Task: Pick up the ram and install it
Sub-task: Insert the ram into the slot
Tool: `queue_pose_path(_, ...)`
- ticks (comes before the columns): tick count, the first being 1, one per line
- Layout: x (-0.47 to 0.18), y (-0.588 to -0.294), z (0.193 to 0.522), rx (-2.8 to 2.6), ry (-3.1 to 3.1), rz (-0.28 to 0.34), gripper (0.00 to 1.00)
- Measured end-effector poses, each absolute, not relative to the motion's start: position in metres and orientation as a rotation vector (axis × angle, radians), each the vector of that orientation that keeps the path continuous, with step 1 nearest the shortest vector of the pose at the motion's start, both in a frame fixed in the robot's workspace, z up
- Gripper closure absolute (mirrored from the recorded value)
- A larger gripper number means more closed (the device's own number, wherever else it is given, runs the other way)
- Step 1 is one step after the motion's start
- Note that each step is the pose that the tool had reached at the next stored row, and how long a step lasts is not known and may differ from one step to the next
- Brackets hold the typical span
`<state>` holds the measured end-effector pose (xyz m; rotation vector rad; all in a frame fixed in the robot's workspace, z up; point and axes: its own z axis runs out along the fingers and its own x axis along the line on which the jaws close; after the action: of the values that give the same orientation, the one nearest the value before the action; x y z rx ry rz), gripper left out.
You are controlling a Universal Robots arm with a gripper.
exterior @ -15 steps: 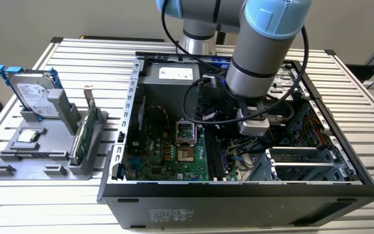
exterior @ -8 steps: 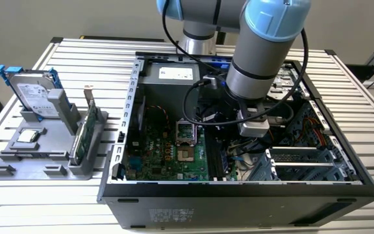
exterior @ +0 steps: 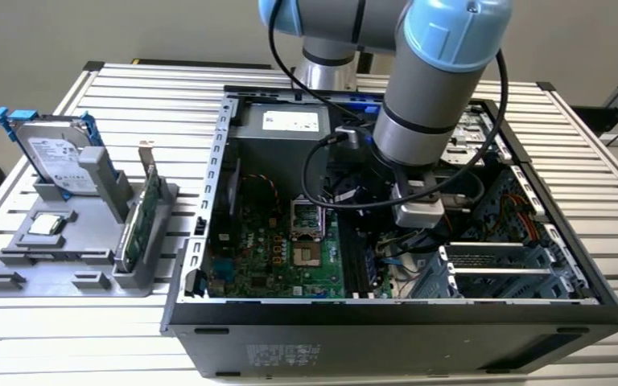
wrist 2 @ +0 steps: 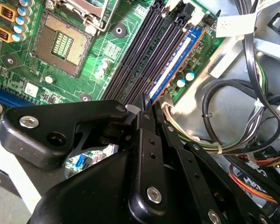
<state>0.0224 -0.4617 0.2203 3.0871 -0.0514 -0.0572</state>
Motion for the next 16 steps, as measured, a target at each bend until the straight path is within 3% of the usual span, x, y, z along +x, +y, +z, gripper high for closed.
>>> queue_pose_path(16,0.0226,-0.4650,0.2202,3.087,-0.051,-0.058,1.00)
